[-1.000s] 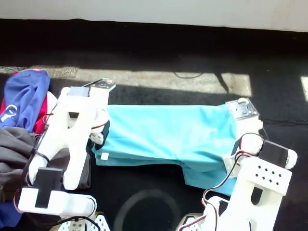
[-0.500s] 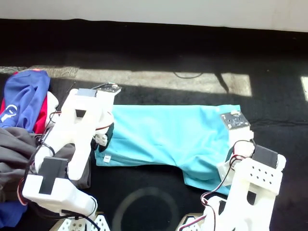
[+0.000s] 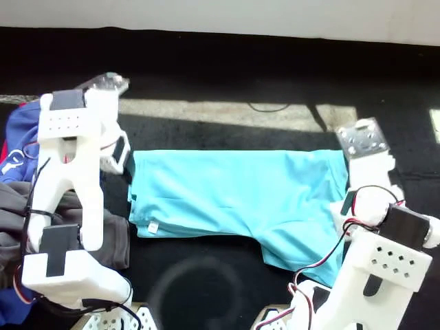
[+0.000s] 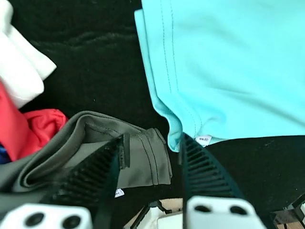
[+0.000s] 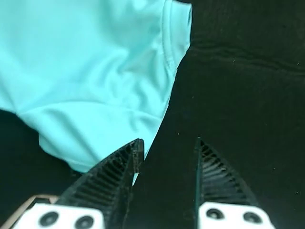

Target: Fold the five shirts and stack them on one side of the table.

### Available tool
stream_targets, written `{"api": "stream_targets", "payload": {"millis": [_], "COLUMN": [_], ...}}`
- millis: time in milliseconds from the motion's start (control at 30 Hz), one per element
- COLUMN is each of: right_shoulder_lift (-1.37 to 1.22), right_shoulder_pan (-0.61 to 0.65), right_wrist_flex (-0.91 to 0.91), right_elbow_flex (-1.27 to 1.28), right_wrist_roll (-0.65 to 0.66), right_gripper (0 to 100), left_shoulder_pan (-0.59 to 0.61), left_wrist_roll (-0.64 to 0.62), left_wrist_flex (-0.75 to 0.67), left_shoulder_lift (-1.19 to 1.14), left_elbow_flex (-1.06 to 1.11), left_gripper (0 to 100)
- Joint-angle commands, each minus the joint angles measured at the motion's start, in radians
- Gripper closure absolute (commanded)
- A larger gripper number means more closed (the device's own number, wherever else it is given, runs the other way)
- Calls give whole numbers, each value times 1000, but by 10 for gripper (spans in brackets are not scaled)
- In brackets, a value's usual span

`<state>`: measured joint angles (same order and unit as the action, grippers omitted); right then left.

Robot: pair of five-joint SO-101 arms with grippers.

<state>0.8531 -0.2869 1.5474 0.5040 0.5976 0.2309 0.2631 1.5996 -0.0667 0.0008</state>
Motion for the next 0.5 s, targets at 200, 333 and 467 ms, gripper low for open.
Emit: {"api": "stream_targets", "payload": {"millis": [200, 333, 467], "right_shoulder_lift": [-432, -659, -809], "right_shoulder_pan": [277, 278, 259], "right_wrist_flex": [-430, -553, -553], "right_elbow_flex": [62, -4, -79], "right_wrist_roll": [-247, -285, -285], "right_gripper": [991, 991, 991], "left_shoulder_pan": [-189, -228, -214], "left_wrist_roll": [-94, -126, -126], "left_wrist_flex": [-241, -385, -453], "left_shoulder_lift": [1, 1, -94], "left_elbow_flex": [21, 122, 176], "left_gripper": [991, 991, 991]}}
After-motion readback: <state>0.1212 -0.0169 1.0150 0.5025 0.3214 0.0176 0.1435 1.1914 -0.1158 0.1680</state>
